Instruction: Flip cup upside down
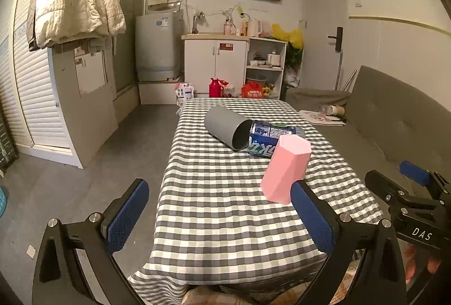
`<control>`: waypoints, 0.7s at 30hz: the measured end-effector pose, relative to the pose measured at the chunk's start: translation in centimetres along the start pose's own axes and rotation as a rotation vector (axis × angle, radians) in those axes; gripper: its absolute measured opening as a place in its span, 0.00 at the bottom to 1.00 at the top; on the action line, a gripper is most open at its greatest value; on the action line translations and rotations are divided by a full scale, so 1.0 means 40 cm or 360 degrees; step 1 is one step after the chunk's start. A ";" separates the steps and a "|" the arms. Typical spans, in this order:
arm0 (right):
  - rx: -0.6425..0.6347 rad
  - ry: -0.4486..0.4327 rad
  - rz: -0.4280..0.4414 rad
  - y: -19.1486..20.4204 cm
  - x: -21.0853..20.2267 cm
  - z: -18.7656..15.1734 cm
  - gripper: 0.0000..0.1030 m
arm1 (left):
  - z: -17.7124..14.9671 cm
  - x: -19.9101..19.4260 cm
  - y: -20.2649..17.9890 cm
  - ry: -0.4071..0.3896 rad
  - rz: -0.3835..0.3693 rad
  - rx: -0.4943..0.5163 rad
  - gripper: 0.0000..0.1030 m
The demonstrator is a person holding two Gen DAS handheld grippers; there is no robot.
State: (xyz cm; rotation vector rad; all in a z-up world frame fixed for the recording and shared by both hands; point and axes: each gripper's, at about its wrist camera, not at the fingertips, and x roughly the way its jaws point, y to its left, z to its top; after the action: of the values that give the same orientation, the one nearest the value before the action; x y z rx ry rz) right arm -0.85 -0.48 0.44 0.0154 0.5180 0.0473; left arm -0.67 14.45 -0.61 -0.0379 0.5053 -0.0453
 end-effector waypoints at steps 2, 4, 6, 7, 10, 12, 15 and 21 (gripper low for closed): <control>0.0004 -0.0002 0.0001 0.000 -0.002 0.001 1.00 | 0.001 0.000 0.001 0.0002 0.0002 -0.0001 1.00; 0.0004 -0.0006 -0.0002 0.000 -0.003 0.000 1.00 | 0.001 0.000 0.001 0.0001 0.0002 0.0000 1.00; 0.0004 -0.0011 -0.0002 -0.001 -0.006 0.000 1.00 | 0.003 0.001 0.000 -0.0003 0.0002 0.0003 1.00; 0.0004 -0.0016 -0.0002 -0.002 -0.008 0.000 1.00 | 0.004 0.001 0.001 -0.0003 -0.0001 0.0000 1.00; 0.0006 -0.0021 -0.0001 -0.003 -0.010 0.000 1.00 | 0.003 -0.001 0.004 -0.0009 0.0004 -0.0017 1.00; 0.0009 -0.0019 0.0000 -0.002 -0.011 0.000 1.00 | 0.003 0.000 0.006 -0.0005 0.0003 -0.0025 1.00; 0.0004 -0.0023 -0.0005 -0.002 -0.013 -0.001 1.00 | 0.004 0.001 0.006 -0.0009 0.0002 -0.0026 1.00; 0.0009 -0.0025 -0.0009 -0.005 -0.014 -0.001 1.00 | 0.005 0.000 0.005 -0.0011 0.0016 -0.0012 1.00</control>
State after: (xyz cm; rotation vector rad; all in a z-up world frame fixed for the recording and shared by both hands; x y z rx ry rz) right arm -1.34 -0.71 0.68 0.0199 0.5023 0.0403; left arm -0.57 14.66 -0.44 -0.0431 0.4990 -0.0337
